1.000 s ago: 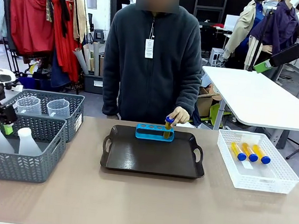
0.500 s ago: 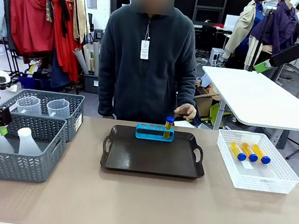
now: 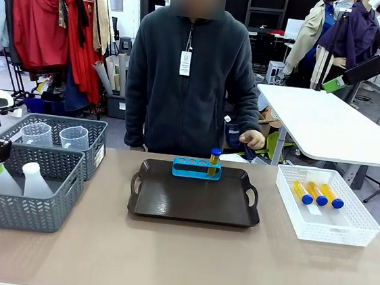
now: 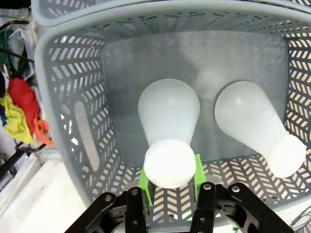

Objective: Prepare the laboratory tools.
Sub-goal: Pick up one Small flask and place it on the Handle tray.

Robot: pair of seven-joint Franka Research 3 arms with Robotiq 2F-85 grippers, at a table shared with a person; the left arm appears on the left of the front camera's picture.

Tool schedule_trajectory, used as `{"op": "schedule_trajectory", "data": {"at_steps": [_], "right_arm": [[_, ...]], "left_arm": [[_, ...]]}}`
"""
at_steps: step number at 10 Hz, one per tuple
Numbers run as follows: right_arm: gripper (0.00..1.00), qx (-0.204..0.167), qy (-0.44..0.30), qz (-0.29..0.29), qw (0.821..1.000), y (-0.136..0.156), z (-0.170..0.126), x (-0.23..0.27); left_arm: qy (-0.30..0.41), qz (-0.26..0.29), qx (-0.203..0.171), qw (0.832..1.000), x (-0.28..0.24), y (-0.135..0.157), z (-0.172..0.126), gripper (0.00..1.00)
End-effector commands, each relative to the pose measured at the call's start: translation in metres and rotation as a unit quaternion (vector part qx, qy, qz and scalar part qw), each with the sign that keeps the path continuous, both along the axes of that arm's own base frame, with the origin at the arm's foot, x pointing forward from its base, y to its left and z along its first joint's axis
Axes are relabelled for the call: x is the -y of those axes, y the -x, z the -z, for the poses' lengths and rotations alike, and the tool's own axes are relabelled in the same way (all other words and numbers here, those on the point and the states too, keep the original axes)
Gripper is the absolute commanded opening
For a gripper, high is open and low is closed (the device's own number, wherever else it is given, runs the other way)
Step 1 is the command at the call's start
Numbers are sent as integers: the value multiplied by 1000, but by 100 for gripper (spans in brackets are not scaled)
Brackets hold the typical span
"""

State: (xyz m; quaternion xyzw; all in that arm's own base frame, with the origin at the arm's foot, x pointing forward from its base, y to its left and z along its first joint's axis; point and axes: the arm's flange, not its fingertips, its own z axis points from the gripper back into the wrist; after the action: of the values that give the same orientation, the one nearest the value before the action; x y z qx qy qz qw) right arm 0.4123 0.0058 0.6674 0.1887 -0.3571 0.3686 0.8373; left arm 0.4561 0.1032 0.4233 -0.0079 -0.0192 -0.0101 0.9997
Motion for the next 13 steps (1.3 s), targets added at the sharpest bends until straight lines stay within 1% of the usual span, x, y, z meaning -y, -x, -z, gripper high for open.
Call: {"op": "schedule_trajectory", "data": {"at_steps": [1,3,5,6,7,9,12,13], "right_arm": [[100,4,-12,-6,1000,0,-2,-1],[100,4,-12,-6,1000,0,-2,-1],[100,4,-12,-6,1000,0,-2,-1],[100,4,-12,-6,1000,0,-2,-1],[100,4,-12,-6,1000,0,-2,-1],[100,4,-12,-6,1000,0,-2,-1],[100,4,-12,-6,1000,0,-2,-1],[100,4,-12,-6,1000,0,-2,-1]], "left_arm": [[-11,-6,7,1000,1,0,2,0],[-13,-7,9,1000,2,1,1,0],[-16,-7,25,1000,1,2,-15,0],[-13,-6,24,1000,0,2,-17,0],[-4,-5,11,1000,1,3,-18,0],[0,1,10,1000,2,3,-21,38],[-2,9,15,1000,5,-5,-29,97],[-3,11,17,1000,4,-11,-27,100]]}}
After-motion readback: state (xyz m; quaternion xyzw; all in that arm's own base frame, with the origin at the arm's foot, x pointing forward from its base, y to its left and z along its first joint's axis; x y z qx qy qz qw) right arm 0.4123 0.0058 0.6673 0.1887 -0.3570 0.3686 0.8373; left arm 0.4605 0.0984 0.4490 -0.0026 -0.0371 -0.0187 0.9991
